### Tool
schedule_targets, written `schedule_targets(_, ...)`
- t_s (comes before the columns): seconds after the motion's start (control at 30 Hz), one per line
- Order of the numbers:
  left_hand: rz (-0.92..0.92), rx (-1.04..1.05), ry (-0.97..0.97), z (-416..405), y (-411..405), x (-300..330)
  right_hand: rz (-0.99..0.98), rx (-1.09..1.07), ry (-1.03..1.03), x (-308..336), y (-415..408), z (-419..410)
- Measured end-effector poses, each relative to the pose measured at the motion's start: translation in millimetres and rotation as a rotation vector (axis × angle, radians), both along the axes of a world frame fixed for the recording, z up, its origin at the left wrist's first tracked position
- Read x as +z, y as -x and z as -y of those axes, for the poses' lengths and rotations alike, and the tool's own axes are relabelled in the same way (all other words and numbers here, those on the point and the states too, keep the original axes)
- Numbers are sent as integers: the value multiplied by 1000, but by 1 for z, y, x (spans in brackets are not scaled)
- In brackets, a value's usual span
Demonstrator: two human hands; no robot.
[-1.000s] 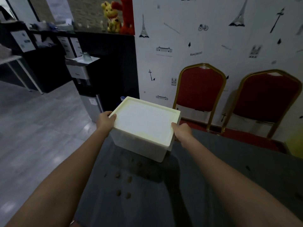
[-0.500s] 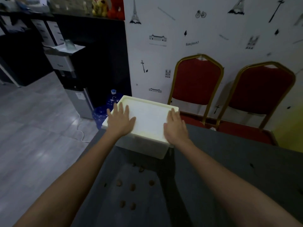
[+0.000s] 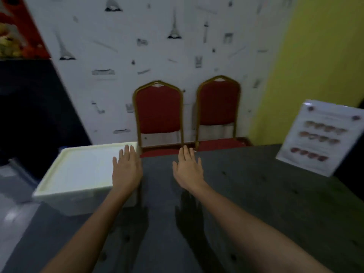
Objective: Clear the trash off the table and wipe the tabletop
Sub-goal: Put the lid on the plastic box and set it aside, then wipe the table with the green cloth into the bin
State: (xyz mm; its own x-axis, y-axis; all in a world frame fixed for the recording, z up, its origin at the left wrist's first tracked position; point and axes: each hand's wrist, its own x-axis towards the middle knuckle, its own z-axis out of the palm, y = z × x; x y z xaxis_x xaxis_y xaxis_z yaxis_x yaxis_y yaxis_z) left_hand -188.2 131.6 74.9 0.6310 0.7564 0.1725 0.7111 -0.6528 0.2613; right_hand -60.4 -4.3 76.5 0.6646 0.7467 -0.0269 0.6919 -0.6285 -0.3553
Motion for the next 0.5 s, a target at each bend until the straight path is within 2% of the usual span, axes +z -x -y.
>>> schedule_targets(0.23, -80, -521, 5, 182, -117, -12, 22, -388, 20, -13, -73, 229)
schedule_targets(0.5, -120, -1101, 28, 434, -197, -24, -5, -883, 116, -45, -66, 518)
